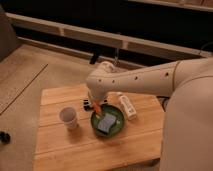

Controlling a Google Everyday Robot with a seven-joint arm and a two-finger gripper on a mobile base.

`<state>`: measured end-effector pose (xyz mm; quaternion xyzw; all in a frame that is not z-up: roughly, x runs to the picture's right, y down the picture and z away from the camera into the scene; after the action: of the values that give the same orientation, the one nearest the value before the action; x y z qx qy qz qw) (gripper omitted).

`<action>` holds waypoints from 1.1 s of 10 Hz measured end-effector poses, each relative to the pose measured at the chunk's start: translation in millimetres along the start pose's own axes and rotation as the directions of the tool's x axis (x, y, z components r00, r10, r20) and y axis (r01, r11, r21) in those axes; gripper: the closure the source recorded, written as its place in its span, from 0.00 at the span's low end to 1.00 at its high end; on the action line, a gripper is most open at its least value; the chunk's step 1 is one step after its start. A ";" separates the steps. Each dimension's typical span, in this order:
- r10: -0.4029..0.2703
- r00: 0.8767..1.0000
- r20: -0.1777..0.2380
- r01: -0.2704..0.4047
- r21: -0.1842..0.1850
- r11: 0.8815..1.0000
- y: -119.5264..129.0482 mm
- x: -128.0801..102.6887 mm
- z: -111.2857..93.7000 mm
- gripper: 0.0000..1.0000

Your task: Place the pepper in the ceramic cup

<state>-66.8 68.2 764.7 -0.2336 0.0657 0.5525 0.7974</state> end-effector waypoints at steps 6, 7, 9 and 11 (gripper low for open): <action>-0.221 0.974 0.045 0.224 -0.060 0.973 95.9 -32.2 -12.1 1.00; -0.262 0.964 0.040 0.264 -0.086 0.961 116.7 -26.5 -4.5 1.00; -0.321 0.947 0.021 0.321 -0.126 0.939 143.2 -17.3 11.6 1.00; -0.358 0.934 0.005 0.355 -0.144 0.924 156.1 -14.1 21.0 1.00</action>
<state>-217.8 109.3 741.5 -0.3040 -0.0091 0.3991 0.8650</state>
